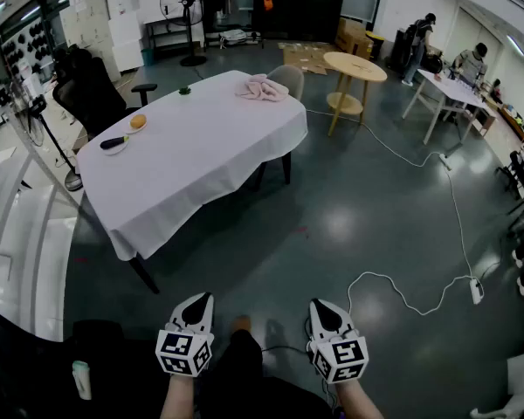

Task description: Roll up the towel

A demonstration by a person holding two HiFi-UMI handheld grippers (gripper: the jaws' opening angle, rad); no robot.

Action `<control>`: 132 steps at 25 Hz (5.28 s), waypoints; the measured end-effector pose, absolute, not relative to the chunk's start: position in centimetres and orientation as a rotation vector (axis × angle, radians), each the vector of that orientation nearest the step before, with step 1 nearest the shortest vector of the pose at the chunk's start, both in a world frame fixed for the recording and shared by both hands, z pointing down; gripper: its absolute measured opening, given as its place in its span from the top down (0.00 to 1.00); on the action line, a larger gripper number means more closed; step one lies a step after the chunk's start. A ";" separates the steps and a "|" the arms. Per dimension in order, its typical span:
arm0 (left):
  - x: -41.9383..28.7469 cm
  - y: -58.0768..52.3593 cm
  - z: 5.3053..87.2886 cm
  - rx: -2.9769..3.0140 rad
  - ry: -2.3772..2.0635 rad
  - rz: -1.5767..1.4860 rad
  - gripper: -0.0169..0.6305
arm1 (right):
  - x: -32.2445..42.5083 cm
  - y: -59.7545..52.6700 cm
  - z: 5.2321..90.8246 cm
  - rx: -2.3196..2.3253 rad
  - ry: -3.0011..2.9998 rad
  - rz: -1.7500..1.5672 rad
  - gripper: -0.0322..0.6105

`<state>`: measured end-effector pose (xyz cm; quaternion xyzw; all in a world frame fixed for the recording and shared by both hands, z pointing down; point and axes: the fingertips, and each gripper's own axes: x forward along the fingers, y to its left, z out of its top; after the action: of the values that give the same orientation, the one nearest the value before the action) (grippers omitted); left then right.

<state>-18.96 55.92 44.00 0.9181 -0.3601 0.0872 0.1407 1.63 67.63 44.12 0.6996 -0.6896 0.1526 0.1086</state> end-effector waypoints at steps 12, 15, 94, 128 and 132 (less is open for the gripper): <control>-26.0 63.4 41.6 2.603 -1.206 0.211 0.95 | 1.9 75.3 42.4 2.109 -2.054 0.442 0.94; -25.6 64.3 41.5 2.635 -1.176 0.207 0.95 | 1.8 75.7 41.9 2.129 -2.052 0.420 0.94; -12.9 32.4 43.8 2.679 -0.856 0.212 0.43 | 8.8 45.1 44.3 2.150 -1.936 0.483 0.47; 8.0 12.7 41.6 2.660 -0.962 0.147 0.43 | 31.2 24.5 44.1 2.067 -1.998 0.458 0.47; 8.4 13.2 42.4 2.637 -0.975 0.160 0.43 | 31.8 24.5 44.7 2.051 -2.005 0.478 0.47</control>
<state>8.45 13.19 42.35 0.9241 -0.3415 0.0561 0.1621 31.78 24.45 44.71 0.7005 -0.6849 0.1633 0.1164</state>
